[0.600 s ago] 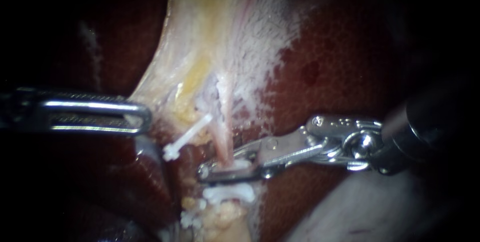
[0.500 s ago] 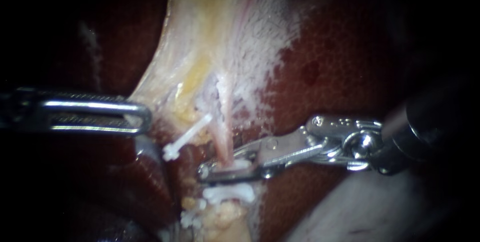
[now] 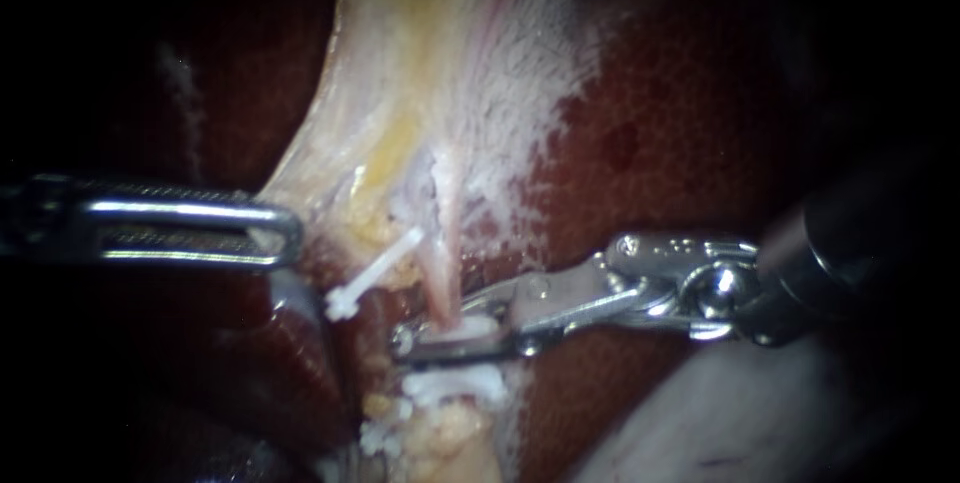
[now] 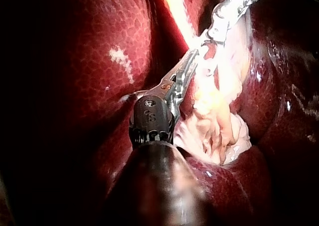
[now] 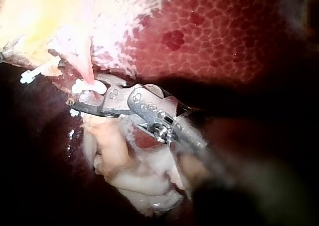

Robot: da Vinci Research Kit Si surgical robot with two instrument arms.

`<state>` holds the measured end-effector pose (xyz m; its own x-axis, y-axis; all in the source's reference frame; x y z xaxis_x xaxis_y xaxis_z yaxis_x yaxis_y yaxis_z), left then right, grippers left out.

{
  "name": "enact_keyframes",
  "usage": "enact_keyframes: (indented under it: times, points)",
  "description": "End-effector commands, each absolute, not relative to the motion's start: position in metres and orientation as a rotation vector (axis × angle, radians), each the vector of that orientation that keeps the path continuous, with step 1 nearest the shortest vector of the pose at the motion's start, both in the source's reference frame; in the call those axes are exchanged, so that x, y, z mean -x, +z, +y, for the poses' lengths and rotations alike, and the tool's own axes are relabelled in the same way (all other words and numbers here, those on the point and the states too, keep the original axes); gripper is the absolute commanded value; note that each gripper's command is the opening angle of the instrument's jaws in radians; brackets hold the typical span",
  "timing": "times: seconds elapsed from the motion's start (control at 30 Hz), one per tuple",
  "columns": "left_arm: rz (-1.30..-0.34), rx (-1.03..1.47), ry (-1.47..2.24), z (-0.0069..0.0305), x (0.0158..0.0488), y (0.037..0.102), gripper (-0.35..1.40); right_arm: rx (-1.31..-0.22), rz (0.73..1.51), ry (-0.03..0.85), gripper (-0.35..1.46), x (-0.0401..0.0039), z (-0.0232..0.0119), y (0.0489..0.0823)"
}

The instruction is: Going back third clip right tube

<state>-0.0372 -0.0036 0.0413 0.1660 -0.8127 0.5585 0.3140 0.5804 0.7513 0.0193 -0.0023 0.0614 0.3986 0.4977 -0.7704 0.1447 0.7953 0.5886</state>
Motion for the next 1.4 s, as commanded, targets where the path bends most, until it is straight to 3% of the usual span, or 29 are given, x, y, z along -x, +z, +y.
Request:
enact_keyframes:
  times: [0.03, 0.37, 0.8, 1.4]
  points:
    - [-1.138, -0.534, -0.858, -0.0036, 0.0372, 0.0413, -0.35, -0.628, 1.166, 0.234, 0.53, -0.0191, -0.0020, 0.0614]
    - [-1.138, -0.535, -0.857, -0.0035, 0.0371, 0.0412, -0.35, -0.522, 1.174, 0.240, 0.60, -0.0139, 0.0000, 0.0610]
    - [-1.139, -0.537, -0.854, -0.0032, 0.0366, 0.0421, -0.35, -0.434, 1.191, 0.186, 0.60, -0.0064, 0.0024, 0.0569]
    - [-1.142, -0.529, -0.841, -0.0028, 0.0359, 0.0454, -0.35, -0.482, 1.204, 0.148, 0.60, -0.0064, 0.0012, 0.0554]
